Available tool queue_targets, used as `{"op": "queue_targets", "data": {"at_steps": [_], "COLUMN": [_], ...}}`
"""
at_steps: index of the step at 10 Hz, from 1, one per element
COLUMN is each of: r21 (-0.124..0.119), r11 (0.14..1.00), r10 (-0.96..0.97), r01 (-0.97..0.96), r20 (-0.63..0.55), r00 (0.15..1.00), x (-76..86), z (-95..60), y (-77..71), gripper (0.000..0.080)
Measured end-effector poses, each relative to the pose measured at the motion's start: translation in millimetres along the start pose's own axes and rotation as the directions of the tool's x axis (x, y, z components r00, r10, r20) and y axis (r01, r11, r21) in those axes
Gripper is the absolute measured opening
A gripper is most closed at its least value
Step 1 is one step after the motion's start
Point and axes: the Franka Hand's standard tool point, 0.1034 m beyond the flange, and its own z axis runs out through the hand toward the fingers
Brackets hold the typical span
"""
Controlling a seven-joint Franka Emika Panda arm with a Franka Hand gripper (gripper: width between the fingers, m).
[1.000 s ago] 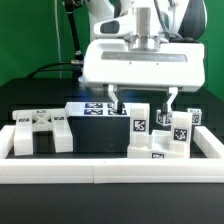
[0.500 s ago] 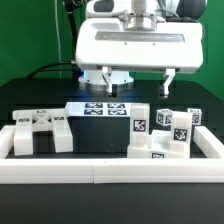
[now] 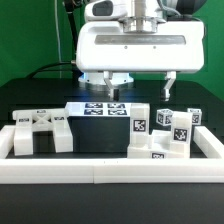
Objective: Assemble chair
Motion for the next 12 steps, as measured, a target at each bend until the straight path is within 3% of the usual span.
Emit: {"op": "queue_targets", "data": {"at_steps": [2,3,12], "r21": [0.027,0.031,0.019], "r11": [1.0,1.0,1.0], "r10": [0.0,0.0,0.007], "r01": [-0.005,-0.006,-0.01], "r20": [0.168,0.192,0.183], "r00": [0.986,0.981,0.983], "x": [0.4,5.7,3.3], "z": [4.4,5.9,19.2], "y": [-2.8,-3.0,6.2], "gripper": [0.0648,0.0648,0.0648]}}
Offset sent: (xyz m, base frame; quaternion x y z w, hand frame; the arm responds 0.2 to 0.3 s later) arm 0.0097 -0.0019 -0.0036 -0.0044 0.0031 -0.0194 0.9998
